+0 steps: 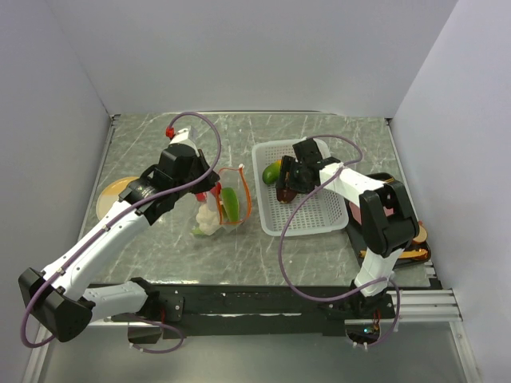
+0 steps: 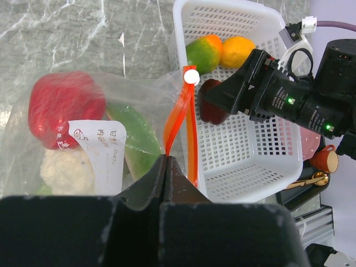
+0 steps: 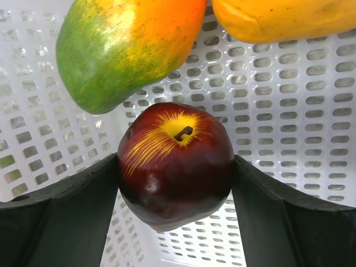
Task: Place the food in the zip-top bag and seal the zipper
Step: Pick up the fake vegetable from the bin, then place the fake vegetable in the zipper food storage bag, then adjust the fake vegetable in the zipper food storage bag.
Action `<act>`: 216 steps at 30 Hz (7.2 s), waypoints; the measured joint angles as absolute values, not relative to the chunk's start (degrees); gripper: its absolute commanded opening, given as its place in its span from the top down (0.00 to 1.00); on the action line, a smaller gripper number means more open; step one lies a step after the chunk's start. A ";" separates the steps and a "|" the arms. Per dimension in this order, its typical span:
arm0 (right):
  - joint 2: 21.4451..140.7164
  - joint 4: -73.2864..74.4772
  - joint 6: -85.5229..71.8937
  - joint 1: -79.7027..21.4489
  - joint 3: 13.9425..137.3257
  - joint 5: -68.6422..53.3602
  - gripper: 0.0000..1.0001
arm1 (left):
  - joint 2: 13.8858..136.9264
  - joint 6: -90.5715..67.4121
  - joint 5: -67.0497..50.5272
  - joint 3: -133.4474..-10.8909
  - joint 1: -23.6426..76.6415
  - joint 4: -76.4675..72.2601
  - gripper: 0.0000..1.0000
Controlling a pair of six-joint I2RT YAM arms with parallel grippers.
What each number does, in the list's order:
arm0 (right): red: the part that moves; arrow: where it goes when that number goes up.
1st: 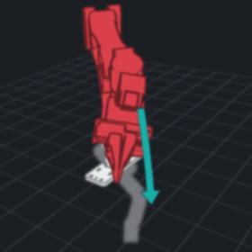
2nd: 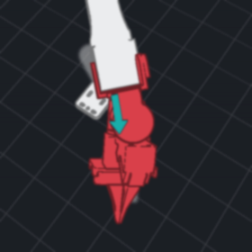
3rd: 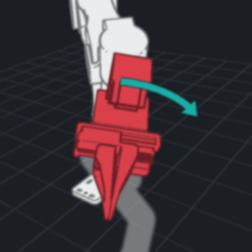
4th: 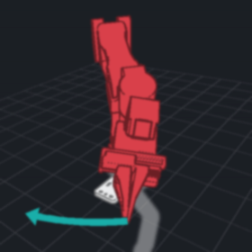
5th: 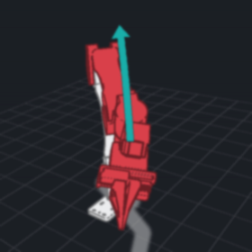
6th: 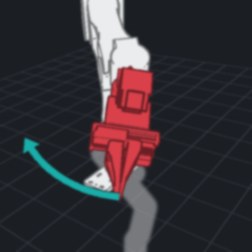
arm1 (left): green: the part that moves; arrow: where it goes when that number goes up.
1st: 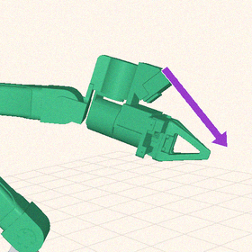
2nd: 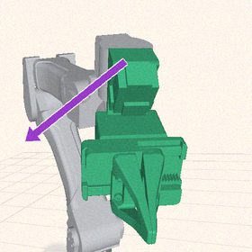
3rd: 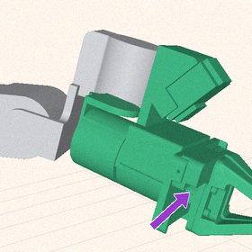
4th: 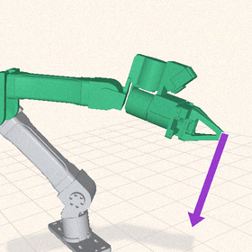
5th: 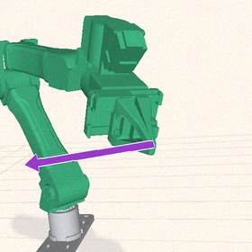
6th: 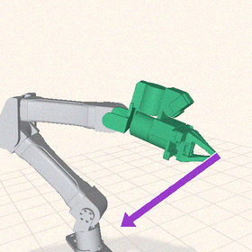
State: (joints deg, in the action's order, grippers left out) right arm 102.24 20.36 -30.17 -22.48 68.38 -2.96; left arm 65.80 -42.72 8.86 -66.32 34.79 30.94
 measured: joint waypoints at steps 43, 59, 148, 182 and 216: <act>75.44 19.59 -30.85 -21.15 64.14 -13.15 0.51 | 65.45 -42.76 8.58 -65.84 34.79 30.61 0.99; 69.54 14.37 -37.74 -27.97 57.06 -19.38 0.48 | 65.32 -43.00 8.60 -64.86 34.79 29.28 0.99; 76.64 22.55 -35.81 -42.89 59.20 -8.80 0.97 | 62.63 -43.13 8.82 -65.60 34.79 31.09 0.99; 83.66 18.61 -34.52 -47.07 66.89 -8.78 0.16 | 63.42 -43.11 8.91 -67.83 34.79 33.71 0.96; 84.09 23.22 -35.92 -46.09 67.18 -7.60 0.25 | 64.75 -43.11 8.19 -67.83 34.79 33.41 0.98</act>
State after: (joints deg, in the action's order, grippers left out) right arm 84.09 23.22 -35.92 -46.09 67.18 -7.60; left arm 64.75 -43.11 8.19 -67.83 34.79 33.41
